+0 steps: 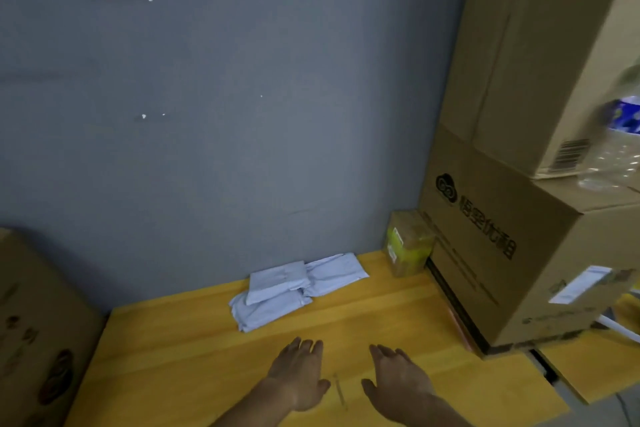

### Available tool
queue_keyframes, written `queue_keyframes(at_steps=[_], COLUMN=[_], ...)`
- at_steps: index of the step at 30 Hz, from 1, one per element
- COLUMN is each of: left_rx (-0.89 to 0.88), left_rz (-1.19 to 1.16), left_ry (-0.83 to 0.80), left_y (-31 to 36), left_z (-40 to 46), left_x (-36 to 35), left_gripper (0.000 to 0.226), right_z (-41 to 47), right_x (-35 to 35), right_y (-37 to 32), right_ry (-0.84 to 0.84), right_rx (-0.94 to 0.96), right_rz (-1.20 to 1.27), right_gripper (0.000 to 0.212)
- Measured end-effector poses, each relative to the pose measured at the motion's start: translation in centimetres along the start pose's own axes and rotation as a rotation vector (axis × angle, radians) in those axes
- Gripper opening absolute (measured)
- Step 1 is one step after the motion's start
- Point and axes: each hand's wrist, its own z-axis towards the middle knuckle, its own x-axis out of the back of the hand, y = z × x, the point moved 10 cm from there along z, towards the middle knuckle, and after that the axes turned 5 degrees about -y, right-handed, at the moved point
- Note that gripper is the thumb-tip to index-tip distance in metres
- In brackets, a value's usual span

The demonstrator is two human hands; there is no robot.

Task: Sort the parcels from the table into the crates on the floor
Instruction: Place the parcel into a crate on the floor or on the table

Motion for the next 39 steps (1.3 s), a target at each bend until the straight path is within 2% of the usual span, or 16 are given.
queue_keyframes(at_steps=[4,8,14,19,23,25,27,31,34,39], left_rx=[0.101,0.129,0.142,0.112,0.141,0.126,0.089,0.008,-0.008,-0.095], left_rz=[-0.031,-0.028,0.034,0.083,0.095,0.102,0.082,0.098,0.145,0.155], left_ry=[0.069,0.067,0.152,0.262,0.306,0.276,0.328,0.319,0.319,0.442], left_y=[-4.3,-8.6,-16.0,-19.7,-22.5,-23.8,-24.9,-24.9,-25.2,-24.4], left_z=[1.4,4.5,13.5,21.2,26.5,29.0,31.0,32.6,33.2,32.0], left_x=[1.2,2.7,4.4,5.7,5.4,4.6,4.3,4.9,5.3,7.7], left_gripper=[0.081,0.079,0.069,0.061,0.071,0.070,0.070,0.082,0.070,0.048], right_z=[3.9,8.0,15.1,21.4,25.3,26.6,27.5,28.6,29.1,29.1], right_x=[1.3,3.0,4.5,4.4,3.4,2.7,2.1,1.2,1.1,1.5], right_y=[-2.0,-3.8,-5.8,-6.1,-6.2,-6.3,-6.5,-6.3,-6.2,-6.1], right_ry=[-0.005,0.001,0.042,0.004,-0.036,-0.058,-0.077,-0.114,-0.135,-0.104], right_rx=[0.047,0.080,0.033,-0.021,-0.057,-0.066,-0.070,-0.079,-0.083,-0.089], right_rz=[-0.047,-0.081,-0.124,-0.107,-0.104,-0.106,-0.118,-0.110,-0.093,-0.059], right_gripper=[0.071,0.070,0.068,0.069,0.067,0.066,0.066,0.068,0.069,0.064])
